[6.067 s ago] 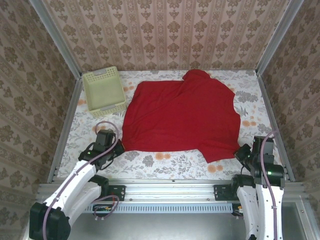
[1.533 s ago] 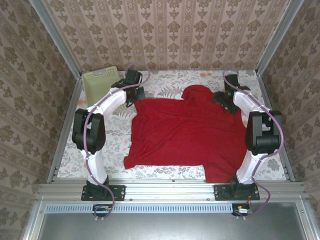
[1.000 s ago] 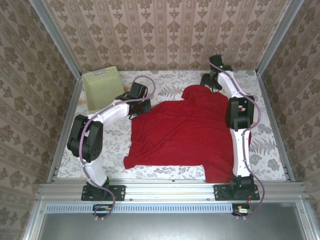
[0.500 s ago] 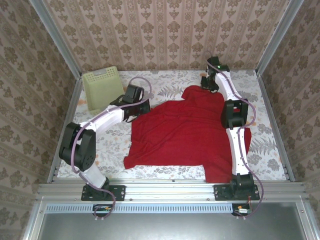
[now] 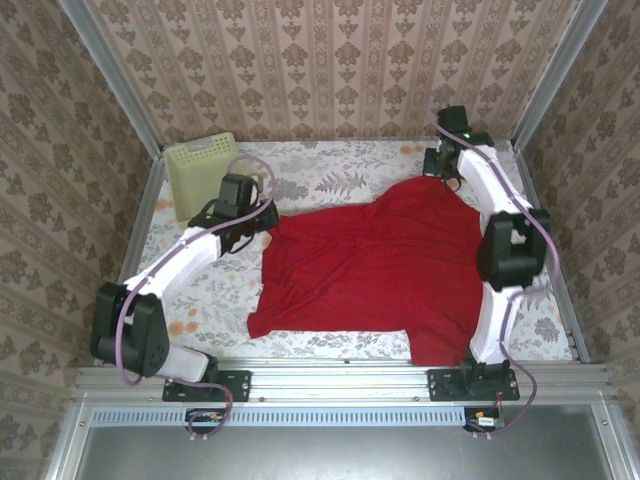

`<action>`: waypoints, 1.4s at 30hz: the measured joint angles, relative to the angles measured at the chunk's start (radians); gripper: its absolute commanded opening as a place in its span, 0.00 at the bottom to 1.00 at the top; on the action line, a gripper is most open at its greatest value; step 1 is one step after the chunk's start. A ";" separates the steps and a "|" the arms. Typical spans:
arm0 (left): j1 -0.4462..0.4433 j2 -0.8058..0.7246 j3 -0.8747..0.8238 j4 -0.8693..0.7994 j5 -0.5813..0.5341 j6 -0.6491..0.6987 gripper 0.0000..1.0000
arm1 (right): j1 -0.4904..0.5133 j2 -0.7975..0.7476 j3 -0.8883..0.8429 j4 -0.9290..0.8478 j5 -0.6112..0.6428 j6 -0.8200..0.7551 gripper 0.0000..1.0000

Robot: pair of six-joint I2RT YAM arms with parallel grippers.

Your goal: Fold the inside-out t-shirt

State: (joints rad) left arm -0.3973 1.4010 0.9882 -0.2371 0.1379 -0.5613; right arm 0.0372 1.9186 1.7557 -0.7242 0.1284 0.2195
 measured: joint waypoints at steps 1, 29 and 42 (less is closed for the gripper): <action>0.000 -0.023 -0.024 0.005 0.003 0.000 0.00 | 0.000 -0.097 -0.097 0.037 0.018 0.015 0.00; -0.240 -0.123 -0.235 -0.139 -0.205 -0.039 0.50 | -0.116 -0.798 -1.169 0.211 -0.108 0.421 0.11; -0.377 0.158 -0.108 -0.324 -0.445 -0.038 0.53 | -0.122 -0.798 -1.169 0.218 -0.096 0.420 0.06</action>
State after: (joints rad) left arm -0.7746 1.5593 0.8803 -0.5613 -0.3073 -0.5995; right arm -0.0849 1.1202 0.5869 -0.5064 0.0322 0.6395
